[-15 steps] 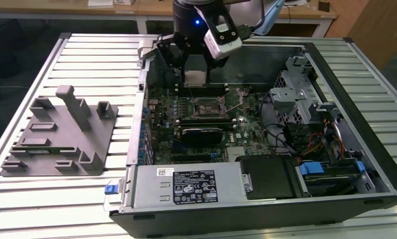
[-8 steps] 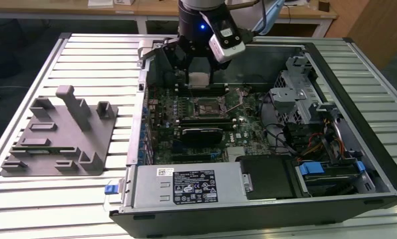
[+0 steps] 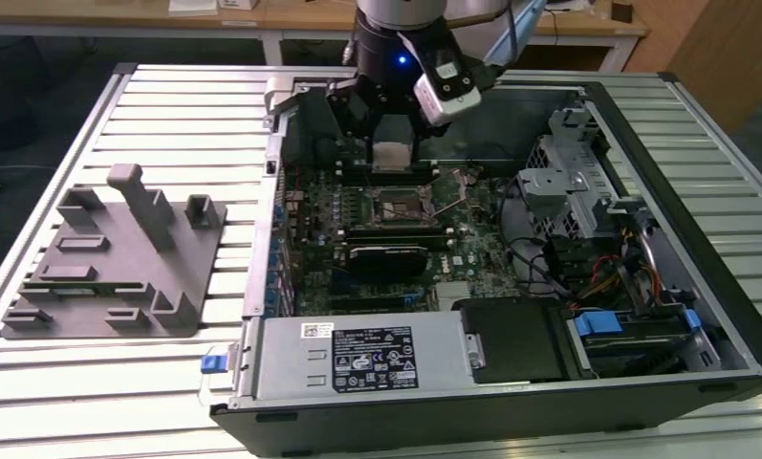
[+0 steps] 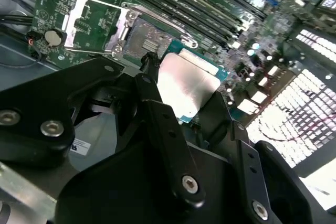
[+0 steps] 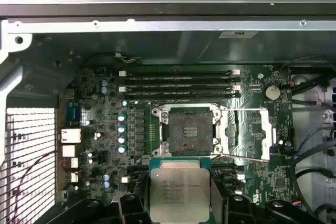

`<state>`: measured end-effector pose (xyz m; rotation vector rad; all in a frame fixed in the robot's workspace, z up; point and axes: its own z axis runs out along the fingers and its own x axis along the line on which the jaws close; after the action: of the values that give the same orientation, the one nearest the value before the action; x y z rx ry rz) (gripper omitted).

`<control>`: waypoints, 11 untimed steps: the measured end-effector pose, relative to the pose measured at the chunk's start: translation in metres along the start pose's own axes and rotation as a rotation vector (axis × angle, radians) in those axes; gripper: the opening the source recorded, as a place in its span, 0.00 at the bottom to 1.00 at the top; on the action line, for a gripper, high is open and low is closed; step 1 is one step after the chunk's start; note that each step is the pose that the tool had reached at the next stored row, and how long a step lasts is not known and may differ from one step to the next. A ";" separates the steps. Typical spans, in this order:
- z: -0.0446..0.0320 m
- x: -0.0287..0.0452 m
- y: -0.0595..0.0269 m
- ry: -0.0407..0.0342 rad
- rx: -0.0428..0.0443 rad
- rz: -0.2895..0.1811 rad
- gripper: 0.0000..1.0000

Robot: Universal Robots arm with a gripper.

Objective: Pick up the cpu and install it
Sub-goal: 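Pick up the cpu and move it towards the insertion slot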

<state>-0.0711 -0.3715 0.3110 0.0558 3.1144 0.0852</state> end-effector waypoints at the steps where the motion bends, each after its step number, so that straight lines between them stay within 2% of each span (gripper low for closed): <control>1: 0.0014 -0.0016 0.0011 0.0002 0.0001 0.000 0.55; 11: 0.0141 -0.0204 0.0104 0.0016 0.0001 -0.001 0.55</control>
<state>-0.0500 -0.3610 0.2980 0.0540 3.1160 0.0851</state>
